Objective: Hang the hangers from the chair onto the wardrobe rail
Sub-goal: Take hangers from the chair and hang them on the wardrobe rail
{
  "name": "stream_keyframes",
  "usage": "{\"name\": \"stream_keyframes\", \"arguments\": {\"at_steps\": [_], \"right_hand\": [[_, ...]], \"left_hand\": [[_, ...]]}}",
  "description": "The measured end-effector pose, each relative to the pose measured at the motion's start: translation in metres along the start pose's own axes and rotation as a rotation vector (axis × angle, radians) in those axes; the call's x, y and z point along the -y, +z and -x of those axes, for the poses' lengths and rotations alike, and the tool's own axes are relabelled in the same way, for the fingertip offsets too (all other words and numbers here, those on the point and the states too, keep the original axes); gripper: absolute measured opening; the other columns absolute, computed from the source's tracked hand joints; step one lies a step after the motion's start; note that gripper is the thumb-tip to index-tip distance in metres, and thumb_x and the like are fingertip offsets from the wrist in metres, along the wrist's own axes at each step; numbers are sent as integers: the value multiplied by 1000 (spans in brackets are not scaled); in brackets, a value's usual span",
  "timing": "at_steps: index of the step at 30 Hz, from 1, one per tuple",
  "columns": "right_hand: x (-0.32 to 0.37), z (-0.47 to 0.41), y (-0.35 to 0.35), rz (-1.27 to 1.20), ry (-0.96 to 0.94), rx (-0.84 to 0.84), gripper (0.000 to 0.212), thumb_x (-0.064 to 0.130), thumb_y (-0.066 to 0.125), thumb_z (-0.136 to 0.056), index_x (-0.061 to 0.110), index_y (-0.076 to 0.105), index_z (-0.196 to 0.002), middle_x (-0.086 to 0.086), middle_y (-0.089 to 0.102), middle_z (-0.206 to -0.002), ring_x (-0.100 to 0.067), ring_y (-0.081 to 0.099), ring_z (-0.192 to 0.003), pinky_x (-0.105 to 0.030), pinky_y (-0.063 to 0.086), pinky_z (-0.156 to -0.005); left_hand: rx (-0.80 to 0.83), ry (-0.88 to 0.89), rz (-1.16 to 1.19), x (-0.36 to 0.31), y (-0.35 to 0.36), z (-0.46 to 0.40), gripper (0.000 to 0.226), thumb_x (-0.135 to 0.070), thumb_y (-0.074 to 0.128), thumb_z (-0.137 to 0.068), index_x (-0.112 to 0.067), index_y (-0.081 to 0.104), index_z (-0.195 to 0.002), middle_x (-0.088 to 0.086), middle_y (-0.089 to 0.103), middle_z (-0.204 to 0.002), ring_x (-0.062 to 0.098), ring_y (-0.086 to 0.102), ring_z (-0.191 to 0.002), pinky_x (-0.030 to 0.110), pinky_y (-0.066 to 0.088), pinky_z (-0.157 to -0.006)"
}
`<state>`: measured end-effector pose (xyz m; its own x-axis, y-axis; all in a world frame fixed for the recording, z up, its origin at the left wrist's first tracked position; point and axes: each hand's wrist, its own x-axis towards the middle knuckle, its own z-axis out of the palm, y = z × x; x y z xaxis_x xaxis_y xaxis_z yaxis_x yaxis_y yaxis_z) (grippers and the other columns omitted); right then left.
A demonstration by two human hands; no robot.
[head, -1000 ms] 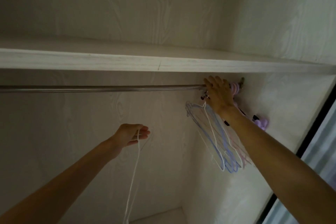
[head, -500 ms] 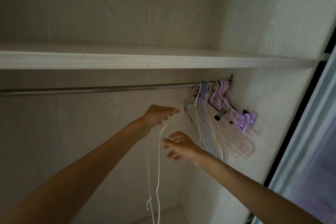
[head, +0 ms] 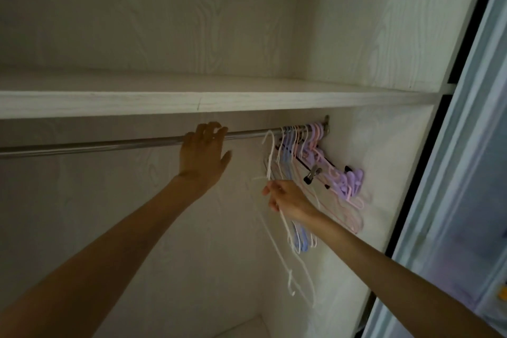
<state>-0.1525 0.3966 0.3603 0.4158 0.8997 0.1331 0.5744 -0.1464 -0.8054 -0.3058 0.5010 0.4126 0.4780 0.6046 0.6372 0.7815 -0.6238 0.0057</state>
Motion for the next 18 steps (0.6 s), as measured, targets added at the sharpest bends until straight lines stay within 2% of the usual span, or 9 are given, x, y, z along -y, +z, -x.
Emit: {"name": "stream_keyframes", "arguments": {"at_steps": [1, 3, 6, 9, 11, 13, 15, 16, 18], "right_hand": [[2, -7, -7, 12, -9, -16, 39, 23, 30, -102, 21, 53, -70, 5, 50, -45, 1, 45, -34, -11, 35, -46], [8, -23, -15, 55, -27, -42, 39, 22, 28, -102, 17, 54, -74, 6, 49, -46, -1, 47, -43, -14, 36, -50], [13, -48, -14, 106, -50, -64, 43, 23, 28, -102, 21, 52, -67, 3, 51, -58, -7, 49, -54, -24, 40, -60], [7, -71, -5, 158, -32, -59, 41, 15, 35, -100, 24, 50, -63, -1, 56, -80, -12, 54, -68, -24, 43, -72], [1, -79, 0, 205, 6, -16, 39, 7, 40, -97, 24, 50, -63, 1, 53, -82, -6, 48, -64, -21, 43, -68], [-6, -81, 6, 266, 37, 41, 32, 5, 43, -95, 19, 57, -70, 7, 50, -70, 2, 44, -55, -16, 37, -55], [-10, -79, 11, 303, 44, 61, 28, 17, 40, -98, 13, 64, -85, 8, 55, -63, 1, 52, -51, -17, 40, -56], [-10, -78, 10, 340, 12, 39, 32, 27, 38, -99, 13, 65, -87, 5, 59, -62, -3, 56, -54, -23, 45, -61], [-7, -78, 0, 486, -128, -123, 37, 45, 40, -96, 17, 62, -87, -3, 64, -71, -16, 61, -66, -29, 48, -69]], "left_hand": [[71, 4, -57, 7, 4, 2, 59, -36, 46, -94, -18, 27, -146, 3, 29, -151, 24, 28, -138, 38, 24, -112], [133, -14, -147, 14, 11, 7, 67, -31, 49, -93, -17, 16, -149, 1, 19, -155, 22, 19, -143, 37, 15, -117], [114, 7, -201, 15, 13, 10, 71, -28, 50, -91, -16, 13, -150, 1, 17, -156, 21, 17, -144, 36, 13, -117], [120, 11, -168, 17, 8, 4, 71, -28, 53, -89, -17, 16, -149, 1, 20, -154, 21, 21, -142, 35, 18, -116], [144, 24, -165, 19, 5, 2, 72, -29, 56, -87, -17, 19, -148, 1, 23, -152, 22, 25, -139, 35, 22, -114], [174, 34, -157, 21, 4, 1, 77, -33, 59, -84, -18, 19, -148, 1, 23, -152, 22, 27, -137, 35, 22, -114], [193, 48, -157, 22, 3, 0, 82, -37, 62, -81, -20, 18, -149, 0, 22, -152, 23, 27, -136, 34, 20, -115], [194, 51, -154, 22, 3, 0, 84, -39, 63, -79, -21, 18, -149, 0, 22, -152, 23, 26, -136, 34, 20, -114], [185, 45, -135, 21, 5, -1, 87, -42, 64, -77, -22, 18, -149, 0, 21, -151, 24, 25, -136, 34, 21, -114]]}}
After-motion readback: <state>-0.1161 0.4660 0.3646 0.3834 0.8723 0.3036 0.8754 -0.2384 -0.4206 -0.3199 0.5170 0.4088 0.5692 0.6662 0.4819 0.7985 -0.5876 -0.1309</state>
